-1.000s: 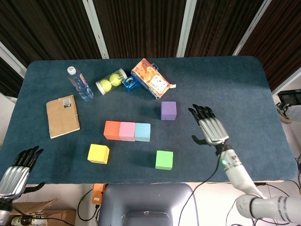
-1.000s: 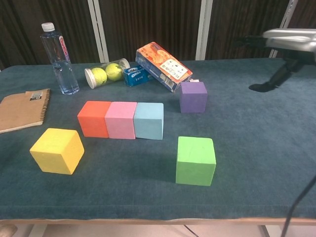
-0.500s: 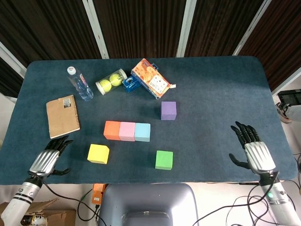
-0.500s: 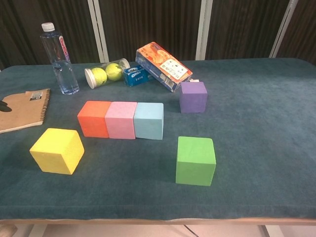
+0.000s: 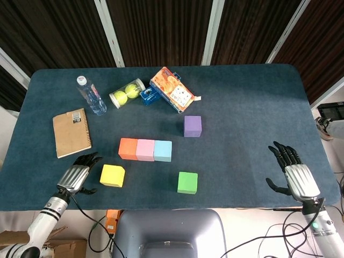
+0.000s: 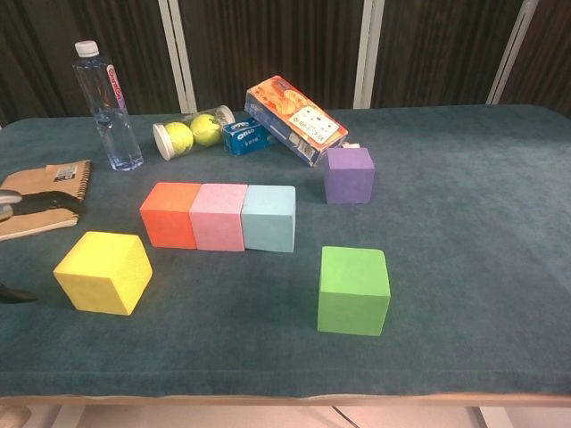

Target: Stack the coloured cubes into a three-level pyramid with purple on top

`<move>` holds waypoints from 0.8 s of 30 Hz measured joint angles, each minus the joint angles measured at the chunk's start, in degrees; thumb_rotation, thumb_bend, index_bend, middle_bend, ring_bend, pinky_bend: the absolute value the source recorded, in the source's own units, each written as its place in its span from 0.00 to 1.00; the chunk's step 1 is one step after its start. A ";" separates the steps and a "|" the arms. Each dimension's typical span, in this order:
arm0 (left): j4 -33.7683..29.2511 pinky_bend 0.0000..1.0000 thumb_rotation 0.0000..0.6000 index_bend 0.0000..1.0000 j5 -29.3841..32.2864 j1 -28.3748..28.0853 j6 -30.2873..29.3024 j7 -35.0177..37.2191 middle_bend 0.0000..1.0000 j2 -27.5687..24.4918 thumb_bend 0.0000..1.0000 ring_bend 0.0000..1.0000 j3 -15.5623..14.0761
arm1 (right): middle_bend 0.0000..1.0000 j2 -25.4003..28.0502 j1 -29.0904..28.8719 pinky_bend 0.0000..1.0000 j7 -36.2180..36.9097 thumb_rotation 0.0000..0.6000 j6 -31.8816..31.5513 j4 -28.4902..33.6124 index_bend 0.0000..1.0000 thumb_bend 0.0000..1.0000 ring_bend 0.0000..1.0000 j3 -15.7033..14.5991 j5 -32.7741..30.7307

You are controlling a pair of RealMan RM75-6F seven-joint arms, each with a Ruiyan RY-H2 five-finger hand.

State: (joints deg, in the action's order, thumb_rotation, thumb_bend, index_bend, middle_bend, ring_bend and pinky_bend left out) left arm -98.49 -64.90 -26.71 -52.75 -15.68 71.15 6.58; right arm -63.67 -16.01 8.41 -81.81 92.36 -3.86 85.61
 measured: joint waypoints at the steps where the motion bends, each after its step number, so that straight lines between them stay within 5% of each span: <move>1: -0.26 0.07 1.00 0.16 0.83 -0.56 0.15 -1.06 0.00 0.34 0.19 0.00 0.07 | 0.00 0.08 0.01 0.00 0.01 1.00 0.37 0.02 0.00 0.24 0.00 0.08 0.03; 13: -1.65 0.07 0.97 0.24 7.69 -5.09 -0.02 -8.01 0.00 3.97 0.19 0.00 -0.55 | 0.00 1.05 0.50 0.00 -0.53 1.00 3.10 0.73 0.00 0.24 0.00 1.02 1.36; 24: -1.46 0.07 0.88 0.41 11.24 -7.06 -0.58 -8.93 0.00 5.08 0.25 0.00 -0.85 | 0.00 1.37 0.81 0.00 -0.55 1.00 4.87 0.91 0.00 0.24 0.00 1.73 2.10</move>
State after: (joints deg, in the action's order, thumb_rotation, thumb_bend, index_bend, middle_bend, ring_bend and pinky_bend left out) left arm -99.95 -53.66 -33.76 -53.33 -24.60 76.23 5.73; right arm -62.30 -15.20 7.86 -76.94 93.26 -2.13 87.70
